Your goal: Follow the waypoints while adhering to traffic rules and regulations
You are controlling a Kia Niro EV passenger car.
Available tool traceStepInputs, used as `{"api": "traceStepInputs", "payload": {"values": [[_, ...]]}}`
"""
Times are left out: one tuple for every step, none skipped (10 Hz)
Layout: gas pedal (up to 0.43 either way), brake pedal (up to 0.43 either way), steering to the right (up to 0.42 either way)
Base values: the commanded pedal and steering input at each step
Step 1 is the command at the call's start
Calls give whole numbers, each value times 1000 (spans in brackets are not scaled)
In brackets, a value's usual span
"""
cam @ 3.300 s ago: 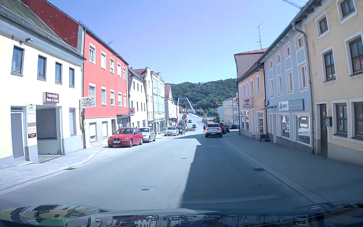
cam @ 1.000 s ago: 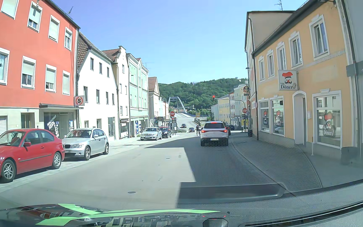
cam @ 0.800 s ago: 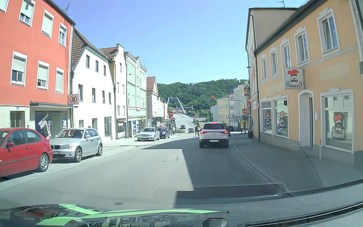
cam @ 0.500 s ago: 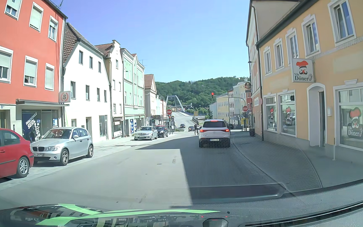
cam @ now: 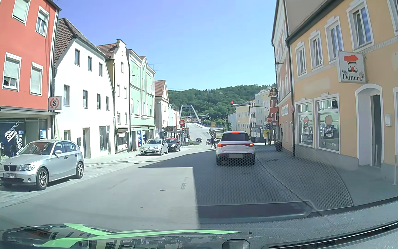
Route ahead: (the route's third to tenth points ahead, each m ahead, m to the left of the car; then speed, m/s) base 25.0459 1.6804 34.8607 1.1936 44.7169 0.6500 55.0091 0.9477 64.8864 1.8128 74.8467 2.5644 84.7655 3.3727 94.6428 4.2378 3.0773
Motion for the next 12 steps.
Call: {"api": "traceStepInputs", "payload": {"values": [[0,171,15],[0,152,16],[0,134,16],[0,128,16],[0,134,16],[0,140,16],[0,134,16],[0,134,16],[0,140,16],[0,140,16],[0,140,16],[0,140,16]]}}
